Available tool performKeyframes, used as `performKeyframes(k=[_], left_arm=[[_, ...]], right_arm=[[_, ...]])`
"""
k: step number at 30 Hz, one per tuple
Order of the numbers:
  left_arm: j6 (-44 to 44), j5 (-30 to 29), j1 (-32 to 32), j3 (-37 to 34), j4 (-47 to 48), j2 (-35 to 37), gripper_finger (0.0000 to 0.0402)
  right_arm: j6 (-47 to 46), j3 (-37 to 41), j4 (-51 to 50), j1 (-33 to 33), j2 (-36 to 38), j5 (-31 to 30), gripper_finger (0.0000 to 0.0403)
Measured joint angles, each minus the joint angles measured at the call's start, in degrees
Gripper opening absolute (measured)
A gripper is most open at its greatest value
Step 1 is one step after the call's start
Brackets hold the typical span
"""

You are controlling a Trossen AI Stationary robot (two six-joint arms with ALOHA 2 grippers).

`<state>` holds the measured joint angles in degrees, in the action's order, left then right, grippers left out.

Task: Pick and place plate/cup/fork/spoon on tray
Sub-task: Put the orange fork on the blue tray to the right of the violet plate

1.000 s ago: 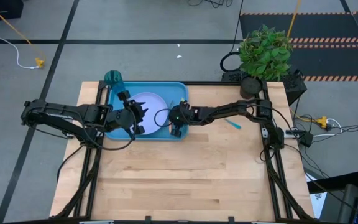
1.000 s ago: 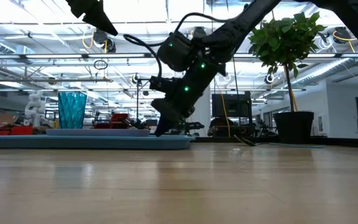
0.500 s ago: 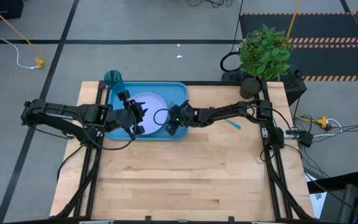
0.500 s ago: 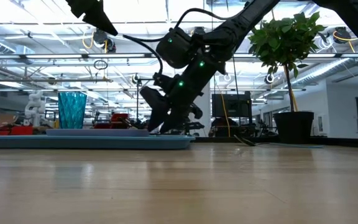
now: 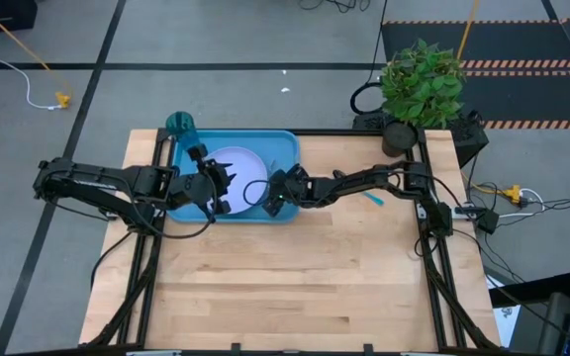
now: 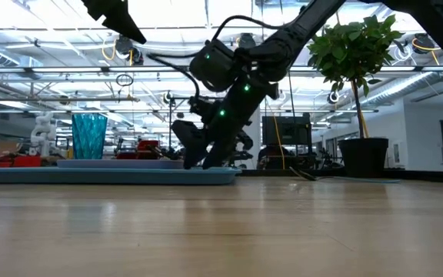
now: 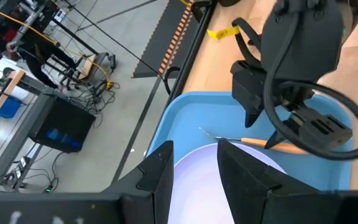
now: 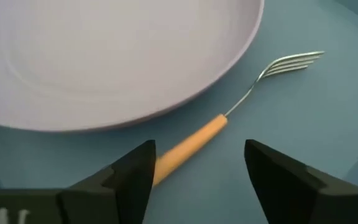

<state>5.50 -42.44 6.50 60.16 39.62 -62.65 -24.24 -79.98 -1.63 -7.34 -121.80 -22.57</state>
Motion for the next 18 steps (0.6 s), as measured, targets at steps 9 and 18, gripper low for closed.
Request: performKeyframes(k=[9, 18], left_arm=[[-0.18, 0.86, 0.0, 0.0, -0.07, -0.02, 0.0127], [0.14, 1.15, 0.0, 0.0, 0.0, -0.01, 0.0127]], right_arm=[[-0.72, 0.0, -1.34, -0.89, -1.83, -0.14, 0.0146], [1.26, 0.04, -1.62, -2.79, -1.72, -3.07, 0.0023]])
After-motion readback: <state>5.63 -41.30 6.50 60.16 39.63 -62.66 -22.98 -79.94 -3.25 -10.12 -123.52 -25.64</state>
